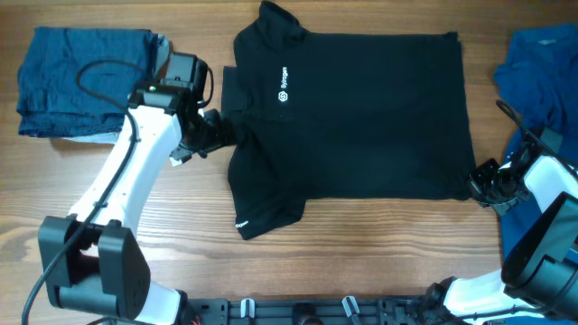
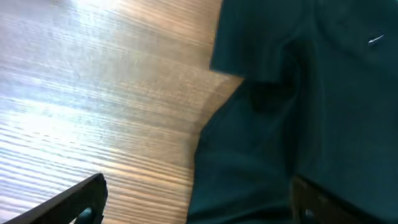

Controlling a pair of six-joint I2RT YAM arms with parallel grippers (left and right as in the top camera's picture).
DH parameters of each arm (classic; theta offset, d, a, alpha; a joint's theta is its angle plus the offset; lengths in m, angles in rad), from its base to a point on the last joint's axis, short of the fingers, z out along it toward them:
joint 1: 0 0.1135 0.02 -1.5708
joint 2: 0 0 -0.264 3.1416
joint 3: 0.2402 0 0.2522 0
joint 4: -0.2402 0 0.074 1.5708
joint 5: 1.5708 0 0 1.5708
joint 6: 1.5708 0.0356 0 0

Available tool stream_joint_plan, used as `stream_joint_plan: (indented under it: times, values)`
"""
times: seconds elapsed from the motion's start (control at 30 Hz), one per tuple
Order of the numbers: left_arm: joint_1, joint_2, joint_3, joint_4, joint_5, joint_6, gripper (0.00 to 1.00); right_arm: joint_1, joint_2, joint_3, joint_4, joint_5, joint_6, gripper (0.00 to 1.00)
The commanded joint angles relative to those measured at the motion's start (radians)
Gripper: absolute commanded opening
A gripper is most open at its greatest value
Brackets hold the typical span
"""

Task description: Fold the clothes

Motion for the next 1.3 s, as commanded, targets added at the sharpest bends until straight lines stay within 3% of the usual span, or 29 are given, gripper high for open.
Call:
stream_joint_plan:
  times: [0.0, 0.07, 0.13, 0.47, 0.67, 0.77, 0.83, 1.07, 1.17, 1.27]
  values:
    - [0.003, -0.001, -0.148, 0.039, 0.103, -0.021, 0.92, 0.007, 0.051, -0.026, -0.003, 0.000, -0.002, 0.04]
    - [0.003, -0.001, -0.241, 0.086, 0.187, -0.033, 0.89, 0.007, 0.051, -0.026, -0.003, 0.000, -0.002, 0.04]
    - [-0.002, -0.001, -0.323, 0.108, 0.229, -0.058, 0.79, 0.007, 0.051, -0.026, -0.003, 0.000, -0.002, 0.04]
    - [-0.193, -0.001, -0.417, 0.169, 0.247, -0.125, 0.83, 0.007, 0.051, -0.026, 0.000, -0.001, -0.002, 0.04]
    - [-0.201, -0.001, -0.500, 0.187, 0.230, -0.133, 0.83, 0.007, 0.051, -0.026, -0.002, 0.000, -0.002, 0.04]
    - [-0.201, -0.001, -0.520, 0.187, 0.257, -0.132, 0.71, 0.007, 0.051, -0.026, -0.007, 0.000, -0.002, 0.04]
    - [-0.201, -0.001, -0.522, 0.203, 0.256, -0.132, 0.70, 0.007, 0.051, -0.026, -0.008, 0.000, -0.002, 0.05]
    - [-0.201, -0.001, -0.522, 0.228, 0.256, -0.132, 0.73, 0.007, 0.051, -0.026, -0.032, 0.000, -0.003, 0.32]
    - [-0.201, -0.001, -0.522, 0.227, 0.256, -0.132, 0.75, 0.007, 0.051, -0.026, -0.054, 0.025, -0.010, 0.55]
    - [-0.201, -0.001, -0.522, 0.227, 0.256, -0.132, 0.75, 0.007, 0.051, -0.026, -0.084, 0.061, 0.000, 0.57]
